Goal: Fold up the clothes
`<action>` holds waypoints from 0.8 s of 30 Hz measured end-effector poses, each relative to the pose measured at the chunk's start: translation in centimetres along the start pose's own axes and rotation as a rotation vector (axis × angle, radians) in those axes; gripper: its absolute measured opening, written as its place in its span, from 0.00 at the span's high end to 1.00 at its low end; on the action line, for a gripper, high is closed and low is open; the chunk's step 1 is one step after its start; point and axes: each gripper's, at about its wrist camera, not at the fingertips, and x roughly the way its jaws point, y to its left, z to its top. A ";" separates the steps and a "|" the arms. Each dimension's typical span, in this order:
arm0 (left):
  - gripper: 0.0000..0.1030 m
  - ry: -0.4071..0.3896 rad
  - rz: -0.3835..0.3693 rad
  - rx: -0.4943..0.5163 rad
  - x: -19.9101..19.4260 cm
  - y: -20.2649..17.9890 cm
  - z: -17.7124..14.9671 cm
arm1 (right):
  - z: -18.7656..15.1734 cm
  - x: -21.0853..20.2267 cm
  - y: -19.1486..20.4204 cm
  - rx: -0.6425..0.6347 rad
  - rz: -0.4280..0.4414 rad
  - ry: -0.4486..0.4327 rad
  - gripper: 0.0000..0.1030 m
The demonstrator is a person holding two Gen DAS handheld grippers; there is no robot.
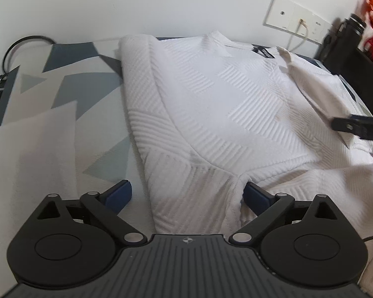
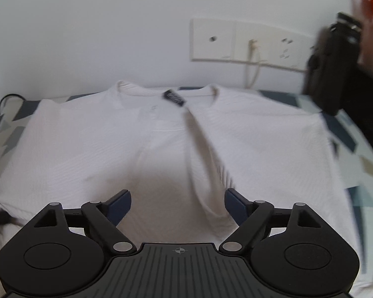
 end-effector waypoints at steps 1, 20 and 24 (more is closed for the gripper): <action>0.05 -0.011 -0.002 -0.003 -0.3 -0.1 -0.1 | 0.2 -0.6 -0.7 0.011 -0.001 -0.010 0.23; 0.05 -0.005 -0.010 -0.087 0.0 -1.0 -1.4 | -2.6 1.2 -1.2 -0.120 0.053 0.099 0.47; 0.05 -0.005 0.003 -0.078 0.4 -1.5 -1.5 | -2.5 1.7 -2.5 -0.047 0.087 0.112 0.79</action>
